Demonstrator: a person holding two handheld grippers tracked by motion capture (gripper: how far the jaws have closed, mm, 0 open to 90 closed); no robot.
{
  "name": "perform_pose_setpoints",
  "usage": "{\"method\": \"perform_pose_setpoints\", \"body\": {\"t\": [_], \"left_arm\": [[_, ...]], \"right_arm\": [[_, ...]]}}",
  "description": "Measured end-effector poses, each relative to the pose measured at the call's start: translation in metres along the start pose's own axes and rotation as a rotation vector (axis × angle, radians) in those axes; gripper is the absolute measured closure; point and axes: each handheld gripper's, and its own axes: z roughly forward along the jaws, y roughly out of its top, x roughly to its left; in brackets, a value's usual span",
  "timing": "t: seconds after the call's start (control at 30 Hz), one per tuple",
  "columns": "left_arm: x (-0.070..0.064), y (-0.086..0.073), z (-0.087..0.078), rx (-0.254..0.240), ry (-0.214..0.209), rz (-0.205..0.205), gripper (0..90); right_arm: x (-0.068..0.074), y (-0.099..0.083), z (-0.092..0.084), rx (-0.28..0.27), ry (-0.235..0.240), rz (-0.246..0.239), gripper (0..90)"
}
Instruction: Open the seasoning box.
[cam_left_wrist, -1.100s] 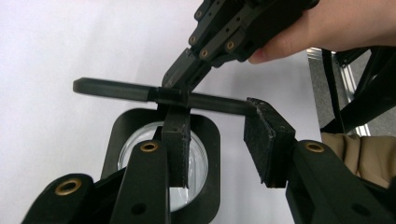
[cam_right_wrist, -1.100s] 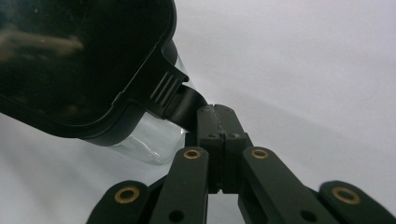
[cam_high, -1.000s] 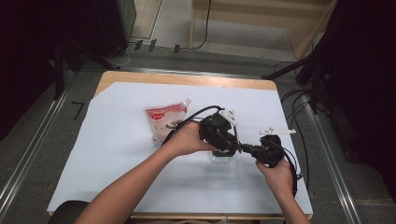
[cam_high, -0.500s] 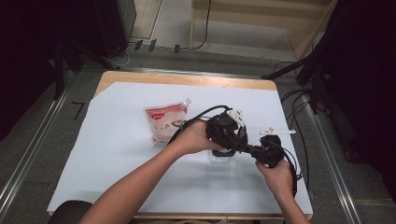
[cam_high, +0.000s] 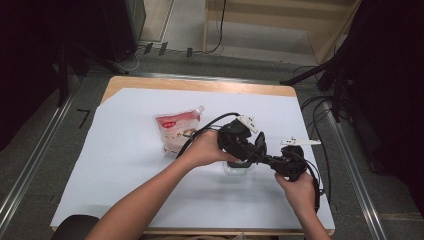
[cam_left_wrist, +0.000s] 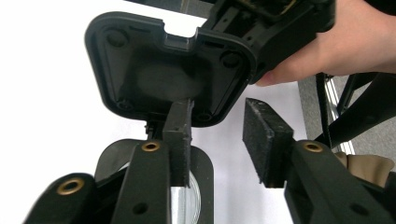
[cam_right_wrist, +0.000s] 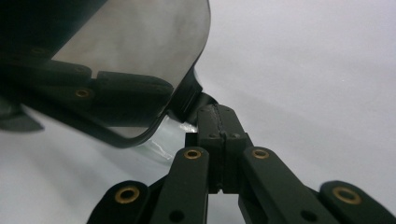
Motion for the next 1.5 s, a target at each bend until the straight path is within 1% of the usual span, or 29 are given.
{"method": "perform_pose_setpoints", "body": {"t": [0.13, 0.2, 0.23, 0.27, 0.3, 0.33, 0.4, 0.43, 0.47, 0.5, 0.53, 0.7, 0.77, 0.8, 0.83, 0.87, 0.9, 0.93, 0.97, 1.0, 1.07, 1.1, 1.13, 1.23, 1.3, 1.33, 1.37, 1.4, 1.5], "left_arm": [[0.001, -0.001, -0.006, -0.008, -0.002, -0.017, 60.5], [0.001, -0.003, -0.011, -0.02, 0.003, -0.025, 59.4], [0.001, -0.004, -0.013, -0.026, 0.005, -0.025, 58.7], [0.001, -0.006, -0.017, -0.025, 0.008, -0.03, 57.3], [0.001, -0.006, -0.017, -0.025, 0.008, -0.03, 56.8], [0.0, -0.007, -0.02, -0.034, 0.009, -0.037, 56.8], [0.001, -0.008, -0.023, -0.033, 0.006, -0.043, 56.8], [0.0, -0.01, -0.026, -0.024, 0.006, -0.051, 56.7], [0.0, -0.01, -0.026, -0.024, 0.006, -0.051, 56.4], [-0.001, -0.011, -0.028, -0.027, 0.016, -0.054, 55.8], [-0.001, -0.013, -0.03, -0.024, 0.017, -0.067, 55.8], [-0.002, -0.022, -0.039, -0.026, 0.036, -0.072, 52.0], [-0.003, -0.028, -0.044, -0.023, 0.048, -0.077, 50.2], [-0.003, -0.028, -0.044, -0.023, 0.048, -0.077, 50.1], [-0.003, -0.03, -0.046, -0.026, 0.053, -0.082, 50.1], [-0.003, -0.032, -0.047, -0.029, 0.054, -0.082, 50.1], [-0.003, -0.038, -0.05, -0.035, 0.06, -0.09, 49.4], [-0.003, -0.038, -0.05, -0.035, 0.06, -0.09, 49.2], [-0.004, -0.042, -0.053, -0.043, 0.064, -0.098, 48.8], [-0.004, -0.042, -0.053, -0.043, 0.064, -0.098, 48.3], [-0.004, -0.048, -0.058, -0.047, 0.062, -0.109, 47.8], [-0.005, -0.051, -0.06, -0.046, 0.067, -0.105, 47.7], [-0.005, -0.053, -0.061, -0.043, 0.07, -0.107, 47.6], [-0.006, -0.058, -0.067, -0.04, 0.084, -0.109, 46.7], [-0.005, -0.063, -0.071, -0.05, 0.086, -0.127, 46.5], [-0.005, -0.066, -0.072, -0.051, 0.088, -0.129, 46.2], [-0.004, -0.068, -0.074, -0.047, 0.091, -0.133, 46.1], [-0.004, -0.071, -0.077, -0.055, 0.084, -0.144, 46.1], [-0.004, -0.074, -0.079, -0.055, 0.089, -0.151, 46.1]], "right_arm": [[0.001, -0.003, -0.006, 0.003, -0.001, 0.008, 90.0], [0.002, -0.006, -0.011, 0.0, 0.001, 0.009, 90.0], [0.004, -0.007, -0.014, 0.0, 0.005, 0.015, 90.0], [0.009, -0.01, -0.02, -0.012, 0.013, 0.015, 90.0], [0.009, -0.01, -0.02, -0.012, 0.013, 0.015, 90.0], [0.011, -0.012, -0.022, -0.014, 0.013, 0.011, 90.0], [0.017, -0.015, -0.024, -0.012, 0.013, -0.009, 88.3], [0.022, -0.017, -0.023, -0.006, 0.023, -0.01, 86.5], [0.022, -0.017, -0.023, -0.006, 0.023, -0.01, 86.5], [0.026, -0.019, -0.022, -0.002, 0.036, -0.015, 85.1], [0.026, -0.019, -0.022, -0.002, 0.036, -0.015, 85.1], [0.041, -0.024, -0.021, -0.019, 0.065, -0.057, 79.0], [0.048, -0.026, -0.02, -0.041, 0.083, -0.071, 73.0], [0.048, -0.026, -0.02, -0.041, 0.083, -0.071, 73.0], [0.053, -0.025, -0.018, -0.032, 0.087, -0.081, 70.1], [0.053, -0.025, -0.018, -0.032, 0.087, -0.081, 70.1], [0.057, -0.023, -0.016, -0.03, 0.097, -0.097, 67.7], [0.057, -0.023, -0.016, -0.03, 0.097, -0.097, 67.7], [0.06, -0.022, -0.015, -0.04, 0.106, -0.1, 66.4], [0.06, -0.022, -0.015, -0.04, 0.106, -0.1, 66.4], [0.064, -0.021, -0.014, -0.038, 0.122, -0.102, 65.3], [0.066, -0.021, -0.013, -0.036, 0.13, -0.108, 65.0], [0.069, -0.021, -0.012, -0.031, 0.13, -0.126, 63.8], [0.075, -0.02, -0.008, -0.035, 0.141, -0.136, 61.7], [0.081, -0.02, -0.004, -0.039, 0.148, -0.147, 60.7], [0.083, -0.02, -0.003, -0.039, 0.155, -0.155, 60.1], [0.086, -0.021, -0.001, -0.046, 0.159, -0.171, 59.3], [0.09, -0.023, 0.003, -0.049, 0.166, -0.189, 59.1], [0.094, -0.023, 0.007, -0.031, 0.171, -0.187, 59.0]]}}
